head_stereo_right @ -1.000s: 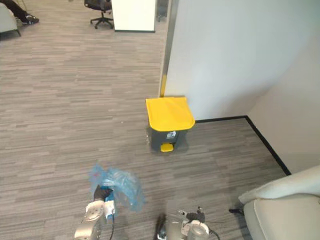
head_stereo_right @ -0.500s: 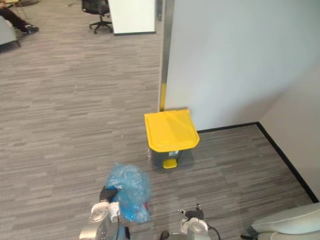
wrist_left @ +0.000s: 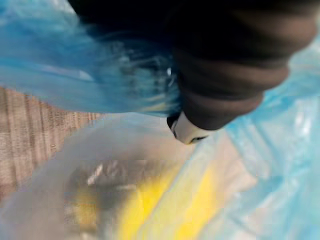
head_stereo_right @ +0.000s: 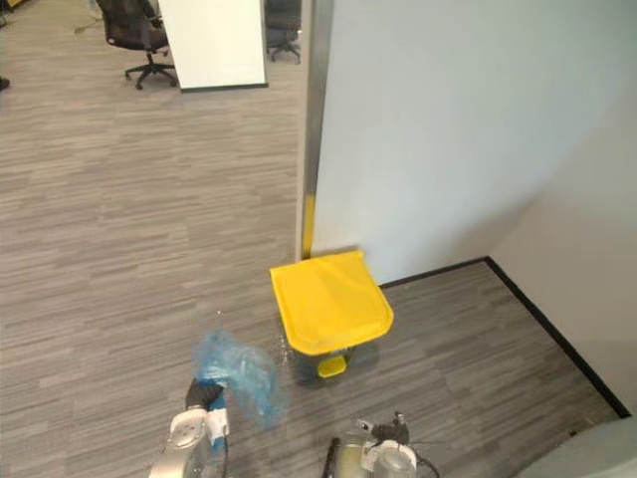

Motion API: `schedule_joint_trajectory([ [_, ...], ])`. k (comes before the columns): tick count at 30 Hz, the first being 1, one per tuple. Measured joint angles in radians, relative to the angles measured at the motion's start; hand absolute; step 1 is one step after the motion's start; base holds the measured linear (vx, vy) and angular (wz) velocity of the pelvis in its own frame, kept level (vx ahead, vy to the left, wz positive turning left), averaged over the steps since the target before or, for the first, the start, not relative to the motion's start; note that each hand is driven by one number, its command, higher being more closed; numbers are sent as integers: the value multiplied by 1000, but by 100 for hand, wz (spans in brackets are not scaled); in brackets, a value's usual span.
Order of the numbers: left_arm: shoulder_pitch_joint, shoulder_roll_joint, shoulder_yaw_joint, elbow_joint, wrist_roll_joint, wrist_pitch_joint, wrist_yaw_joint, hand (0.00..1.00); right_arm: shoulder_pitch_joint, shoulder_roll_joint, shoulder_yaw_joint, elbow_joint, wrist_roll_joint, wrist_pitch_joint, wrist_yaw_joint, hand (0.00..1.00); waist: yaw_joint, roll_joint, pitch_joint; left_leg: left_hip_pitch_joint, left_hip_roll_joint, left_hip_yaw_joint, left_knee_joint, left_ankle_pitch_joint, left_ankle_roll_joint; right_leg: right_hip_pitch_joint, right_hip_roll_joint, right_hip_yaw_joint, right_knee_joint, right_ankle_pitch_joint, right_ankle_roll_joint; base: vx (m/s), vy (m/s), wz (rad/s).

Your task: Gather rubbish on tea table into small bin, then transfer packed bag to large trash can.

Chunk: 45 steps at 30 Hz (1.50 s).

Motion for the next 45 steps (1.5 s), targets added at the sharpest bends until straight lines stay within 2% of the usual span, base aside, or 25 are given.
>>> schedule_joint_trajectory([
  [1, -16, -11, 1, 29, -1, 2, 1, 100, -5, -18, -5, 19, -1, 1, 1, 0, -3, 26, 1, 30, 22, -32, -5, -16, -24, 12, 16, -21, 12, 21, -66, 452, -167, 25],
  [2, -21, -18, 0, 37, 1, 0, -1, 100, -27, -34, -13, 28, -1, 1, -3, 0, -2, 50, -9, 16, 45, -51, 12, 4, -34, 19, 30, -34, 22, -15, -79, 429, -166, 17],
  [5, -43, -18, -27, 38, 2, 0, -3, 100, -25, -27, -22, 44, -1, 1, -4, 0, -7, 55, -8, -16, 70, -84, 98, 57, -51, 74, 35, -73, -12, -49, -87, 424, -214, 34],
  [6, -49, -21, -42, 37, 6, 0, -6, 100, -19, -27, -22, 48, 0, 2, -5, 0, -8, 53, -8, -53, 86, -88, 196, 78, -75, 117, 41, -88, -52, -48, -87, 227, -125, 36],
  [8, -50, -27, -62, 37, 10, -1, -15, 100, -20, -23, -19, 51, 0, 2, -5, 0, -2, 49, -8, -110, 116, -60, 349, 91, -71, 193, 43, -95, -131, -44, -92, 244, -72, 19],
  [10, -47, -27, -68, 37, 10, -2, -25, 100, -23, -27, -23, 57, 1, 1, -6, 0, -4, 50, -12, -136, 137, 15, 358, 38, -47, 250, 41, -103, -190, -32, -88, 200, 13, 12],
  [11, -47, -27, -65, 36, 11, -3, -24, 100, -23, -29, -25, 59, 2, 1, -7, 0, -3, 46, -24, -168, 138, 52, 302, 18, -34, 262, 39, -103, -224, -16, -81, 129, 73, 6],
  [12, -48, -28, -63, 36, 13, -3, -24, 100, -25, -29, -25, 61, 3, 1, -7, 0, -2, 51, -28, -183, 127, 59, 209, 29, -17, 269, 36, -103, -240, -4, -68, 114, 101, -5],
  [13, -46, -29, -63, 36, 16, -3, -24, 100, -25, -29, -25, 62, 3, 1, -7, 0, -2, 57, -31, -184, 121, 60, 138, 68, -5, 270, 38, -97, -243, 0, -62, 72, 168, -27],
  [14, -43, -33, -57, 40, 19, -2, -23, 100, -25, -31, -26, 64, 3, 2, -7, 0, 6, 63, -35, -174, 115, 61, 77, 104, -32, 274, 49, -71, -255, 8, -45, 79, 205, -45],
  [15, -42, -30, -49, 41, 19, 0, -20, 100, -25, -20, -25, 61, 2, 2, -6, 0, 8, 60, -42, -152, 105, 78, 47, 106, -35, 274, 50, -45, -272, 25, -24, 69, 211, -48],
  [20, -37, -10, -47, 45, 20, -1, -21, 100, -19, 1, -37, 63, 2, 8, -6, 0, 7, 44, -51, -123, 57, 154, -11, 106, -34, 269, 31, 35, -336, 83, 10, -22, 145, -42],
  [28, -35, 3, -19, 65, 37, -1, -14, 100, -20, 2, -38, 63, 0, 8, -6, 0, 13, 39, -42, -71, 44, 225, -39, 108, -30, 249, 39, 116, -322, 101, 8, -45, 23, -34],
  [31, -34, -1, -20, 65, 38, -1, -14, 100, -19, 1, -22, 63, 0, 8, -6, 0, 15, 29, -34, -63, 39, 237, -37, 105, -27, 248, 38, 130, -301, 97, 13, -89, -3, -17],
  [34, -30, -1, -23, 63, 38, 0, -14, 100, -13, 2, -3, 60, 0, 6, -6, 0, 13, 1, -15, -61, 21, 211, -15, 68, -19, 200, 7, 125, -171, 42, 40, -93, 18, 8],
  [35, -30, -2, -24, 61, 37, 2, -14, 100, -17, -4, -4, 58, 0, 5, -6, 0, 13, -2, 0, -56, 16, 182, -4, 56, -8, 166, -8, 102, -74, 40, 48, -77, 21, 26],
  [36, -29, -7, -30, 61, 38, 2, -15, 100, -22, -10, -5, 57, 0, 4, -6, 0, 13, 7, 17, -40, 20, 167, 1, 51, 1, 103, -21, 72, 45, 50, 73, -70, 19, 25],
  [38, -30, -4, -30, 57, 38, 2, -14, 100, -28, -14, -6, 61, -1, 7, -4, 0, 18, -2, 28, -32, 36, 148, 37, 28, 17, 58, -25, 42, 97, 35, 72, 26, -18, 15],
  [40, -31, 6, -30, 56, 38, 1, -14, 100, -41, -14, -13, 63, 0, 8, -5, 0, 25, -6, 39, -32, 47, 147, 87, -8, 20, 0, -18, 44, 48, 52, 70, 108, -72, -5],
  [41, -36, 12, -30, 57, 38, 2, -14, 100, -53, -17, -19, 62, 1, 8, -6, 0, 22, -2, 52, -37, 62, 146, 132, -41, 7, -24, -14, 38, -4, 94, 67, 126, -100, 1],
  [42, -37, 12, -31, 56, 37, 1, -13, 100, -53, -19, -21, 63, 1, 8, -9, 0, 20, 0, 52, -39, 69, 144, 146, -53, 4, -22, -15, 35, -16, 104, 74, 380, -245, 15],
  [43, -51, 23, -31, 53, 37, -8, 2, 100, -57, -16, -24, 64, 1, 9, -16, 0, 25, -24, 62, -37, 68, 125, 215, -105, -47, 60, -32, 19, -108, 153, 46, 410, -242, 11],
  [44, -75, 16, -39, 55, 36, -7, 5, 100, -91, -27, -25, 76, 1, 9, -16, 0, 30, 22, 95, -41, 94, 86, 257, -116, -60, 56, -12, -2, -47, 128, 5, 416, -226, 9],
  [45, -82, 13, -43, 53, 36, -8, 5, 100, -96, -31, -27, 76, 1, 9, -18, 0, 29, 30, 102, -42, 94, 72, 259, -116, -60, 51, -10, -3, -27, 114, -6, 227, -106, 12],
])
